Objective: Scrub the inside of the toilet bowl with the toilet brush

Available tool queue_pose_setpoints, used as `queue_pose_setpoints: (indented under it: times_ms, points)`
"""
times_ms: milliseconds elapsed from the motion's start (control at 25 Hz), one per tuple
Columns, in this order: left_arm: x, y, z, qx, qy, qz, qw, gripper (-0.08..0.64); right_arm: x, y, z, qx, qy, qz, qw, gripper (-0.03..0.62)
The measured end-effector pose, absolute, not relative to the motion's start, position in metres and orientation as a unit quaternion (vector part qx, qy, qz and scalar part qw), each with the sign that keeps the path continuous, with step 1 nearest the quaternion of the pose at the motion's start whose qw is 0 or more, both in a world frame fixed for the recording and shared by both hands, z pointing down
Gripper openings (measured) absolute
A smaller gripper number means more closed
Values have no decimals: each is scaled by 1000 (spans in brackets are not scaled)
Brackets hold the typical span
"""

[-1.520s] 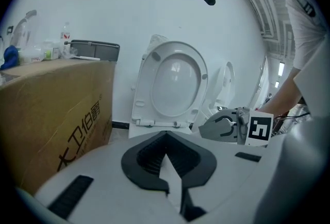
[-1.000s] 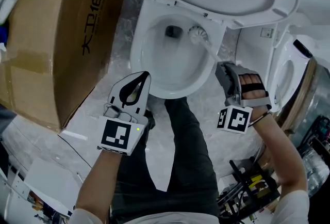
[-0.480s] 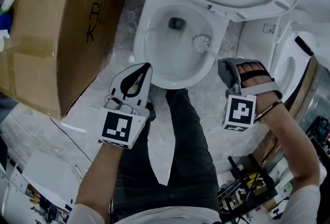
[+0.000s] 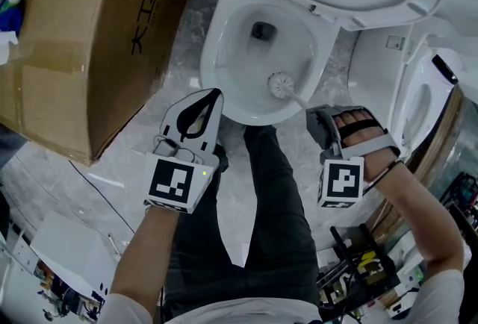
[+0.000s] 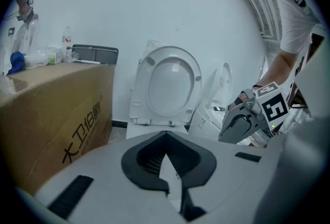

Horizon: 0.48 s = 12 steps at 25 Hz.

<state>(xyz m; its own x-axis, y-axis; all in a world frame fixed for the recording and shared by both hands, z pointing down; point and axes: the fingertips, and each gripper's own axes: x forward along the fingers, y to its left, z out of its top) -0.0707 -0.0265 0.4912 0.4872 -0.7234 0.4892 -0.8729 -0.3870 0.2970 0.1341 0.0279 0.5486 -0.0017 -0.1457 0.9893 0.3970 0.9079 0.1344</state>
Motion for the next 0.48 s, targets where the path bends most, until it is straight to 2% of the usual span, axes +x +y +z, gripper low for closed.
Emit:
queue_pose_setpoints:
  times_ms: [480]
  points:
    - [-81, -20, 495, 818, -490, 143, 265, 8, 94, 79, 542, -107, -738, -145, 650, 158]
